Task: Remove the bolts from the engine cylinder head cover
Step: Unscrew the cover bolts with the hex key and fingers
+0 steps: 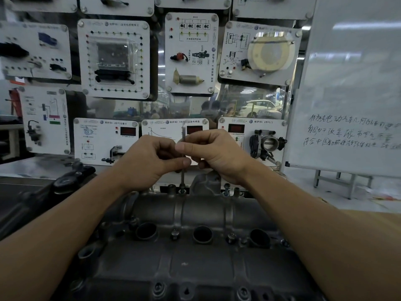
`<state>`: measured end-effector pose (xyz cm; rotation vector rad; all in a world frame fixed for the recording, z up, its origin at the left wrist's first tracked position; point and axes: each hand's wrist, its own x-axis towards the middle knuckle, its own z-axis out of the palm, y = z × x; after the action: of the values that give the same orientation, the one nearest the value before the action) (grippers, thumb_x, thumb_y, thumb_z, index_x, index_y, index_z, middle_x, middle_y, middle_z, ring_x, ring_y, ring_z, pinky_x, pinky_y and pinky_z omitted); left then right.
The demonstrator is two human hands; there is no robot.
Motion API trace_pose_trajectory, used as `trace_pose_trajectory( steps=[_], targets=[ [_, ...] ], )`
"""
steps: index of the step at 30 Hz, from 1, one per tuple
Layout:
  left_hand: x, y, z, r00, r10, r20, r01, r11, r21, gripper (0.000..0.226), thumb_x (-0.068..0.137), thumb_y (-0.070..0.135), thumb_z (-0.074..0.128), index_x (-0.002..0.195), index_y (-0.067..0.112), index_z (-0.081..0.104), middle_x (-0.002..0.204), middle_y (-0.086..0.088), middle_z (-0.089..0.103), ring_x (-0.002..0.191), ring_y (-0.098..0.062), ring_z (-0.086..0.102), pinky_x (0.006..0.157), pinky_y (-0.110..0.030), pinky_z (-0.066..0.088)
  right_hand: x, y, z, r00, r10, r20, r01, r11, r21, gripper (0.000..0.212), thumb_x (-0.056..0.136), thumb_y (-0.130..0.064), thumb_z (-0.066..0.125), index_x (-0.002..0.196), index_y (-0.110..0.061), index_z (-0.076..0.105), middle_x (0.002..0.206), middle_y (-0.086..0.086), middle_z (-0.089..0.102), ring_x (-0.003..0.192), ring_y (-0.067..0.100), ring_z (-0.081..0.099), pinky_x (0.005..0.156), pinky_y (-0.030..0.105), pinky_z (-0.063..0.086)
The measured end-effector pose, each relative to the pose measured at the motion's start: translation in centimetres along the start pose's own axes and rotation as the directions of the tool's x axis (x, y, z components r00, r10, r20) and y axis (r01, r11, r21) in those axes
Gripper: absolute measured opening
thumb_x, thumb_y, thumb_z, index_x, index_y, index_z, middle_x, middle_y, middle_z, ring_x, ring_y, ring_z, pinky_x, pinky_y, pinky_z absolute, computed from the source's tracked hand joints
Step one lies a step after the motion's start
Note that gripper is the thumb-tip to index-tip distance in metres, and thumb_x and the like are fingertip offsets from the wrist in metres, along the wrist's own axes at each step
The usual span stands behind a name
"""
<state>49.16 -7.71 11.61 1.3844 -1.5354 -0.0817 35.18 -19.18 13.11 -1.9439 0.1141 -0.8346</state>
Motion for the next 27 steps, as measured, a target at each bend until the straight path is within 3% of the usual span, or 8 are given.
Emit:
trace_pose_trajectory(
  steps=[3, 6, 10, 14, 17, 19, 23, 27],
  targets=[
    [0.13, -0.19, 0.17, 0.999, 0.02, -0.05, -0.018, 0.999, 0.033, 0.014, 0.074, 0.019, 0.081, 0.077, 0.01, 0.071, 0.067, 0.003, 0.072, 0.063, -0.003, 0.067, 0.062, -0.011, 0.05, 0.1, 0.15, 0.1, 0.998, -0.055, -0.032, 0.055, 0.998, 0.017, 0.005, 0.081, -0.006, 0.078, 0.08, -0.005, 0.073, 0.052, -0.012, 0.062, 0.046, -0.001, 0.051, 0.046, 0.011, 0.039],
    [0.0, -0.11, 0.15, 1.0, 0.016, -0.026, -0.016, 1.0, 0.013, 0.023, 0.071, 0.03, 0.078, 0.083, 0.011, 0.074, 0.072, 0.001, 0.075, 0.069, -0.006, 0.07, 0.065, -0.013, 0.052, 0.05, 0.01, 0.14, 0.998, -0.055, -0.024, 0.055, 0.999, -0.001, 0.006, 0.083, -0.008, 0.076, 0.078, -0.011, 0.074, 0.056, -0.01, 0.063, 0.05, 0.001, 0.049, 0.047, 0.013, 0.04],
    [-0.1, -0.09, -0.37, 0.995, -0.008, 0.097, 0.005, 0.999, 0.032, 0.014, 0.09, 0.02, 0.066, 0.098, 0.021, 0.078, 0.09, 0.004, 0.078, 0.084, -0.011, 0.071, 0.069, -0.024, 0.055, 0.09, -0.25, -0.04, 0.999, 0.038, -0.023, -0.038, 0.999, 0.014, 0.006, 0.089, -0.012, 0.071, 0.085, -0.013, 0.075, 0.068, -0.003, 0.066, 0.058, 0.005, 0.054, 0.049, 0.018, 0.042],
    [-0.07, -0.18, -0.23, 0.997, 0.008, 0.071, -0.01, 1.0, 0.029, 0.014, 0.09, 0.01, 0.067, 0.096, 0.019, 0.077, 0.083, 0.007, 0.078, 0.079, -0.004, 0.073, 0.067, -0.01, 0.051, -0.02, -0.36, -0.02, 0.999, 0.035, 0.005, -0.035, 0.999, 0.023, 0.004, 0.086, -0.015, 0.074, 0.086, -0.013, 0.076, 0.073, 0.008, 0.057, 0.06, 0.009, 0.048, 0.052, 0.021, 0.041],
    [0.1, -0.44, -0.16, 1.0, -0.005, 0.025, 0.004, 0.999, 0.037, 0.009, 0.083, 0.017, 0.074, 0.092, 0.017, 0.076, 0.079, 0.004, 0.078, 0.076, -0.008, 0.074, 0.068, -0.012, 0.053, -0.06, -0.2, 0.15, 1.0, 0.001, -0.03, -0.001, 1.0, -0.016, 0.007, 0.082, -0.018, 0.079, 0.084, -0.012, 0.077, 0.064, -0.002, 0.06, 0.055, 0.005, 0.048, 0.051, 0.02, 0.039],
    [0.07, -0.48, -0.17, 1.0, 0.001, 0.008, -0.001, 0.999, 0.052, 0.018, 0.076, 0.028, 0.076, 0.09, 0.016, 0.076, 0.077, 0.004, 0.077, 0.074, -0.008, 0.073, 0.068, -0.013, 0.053, -0.03, -0.07, 0.19, 0.998, -0.024, -0.051, 0.023, 1.0, -0.017, 0.007, 0.08, -0.014, 0.08, 0.081, -0.01, 0.074, 0.056, -0.012, 0.062, 0.05, -0.002, 0.051, 0.048, 0.015, 0.041],
    [-0.09, -0.29, -0.04, 0.999, 0.02, -0.031, -0.018, 0.997, 0.072, 0.026, 0.07, 0.035, 0.077, 0.083, 0.013, 0.073, 0.073, 0.0, 0.075, 0.069, -0.01, 0.072, 0.064, -0.014, 0.052, -0.13, -0.2, 0.26, 0.998, -0.053, -0.043, 0.052, 0.998, -0.023, 0.008, 0.082, -0.009, 0.077, 0.076, -0.011, 0.072, 0.055, -0.013, 0.063, 0.05, -0.002, 0.053, 0.048, 0.01, 0.041],
    [-0.25, 0.15, -0.11, 0.997, 0.011, 0.079, -0.008, 0.999, -0.035, 0.015, 0.089, 0.016, 0.067, 0.102, 0.015, 0.074, 0.087, 0.005, 0.078, 0.083, -0.006, 0.073, 0.07, -0.013, 0.052, -0.15, -0.45, 0.14, 1.0, 0.006, -0.025, -0.006, 1.0, -0.002, 0.006, 0.087, -0.01, 0.073, 0.082, -0.013, 0.074, 0.066, -0.006, 0.066, 0.058, 0.002, 0.056, 0.05, 0.015, 0.044]
  ],
)
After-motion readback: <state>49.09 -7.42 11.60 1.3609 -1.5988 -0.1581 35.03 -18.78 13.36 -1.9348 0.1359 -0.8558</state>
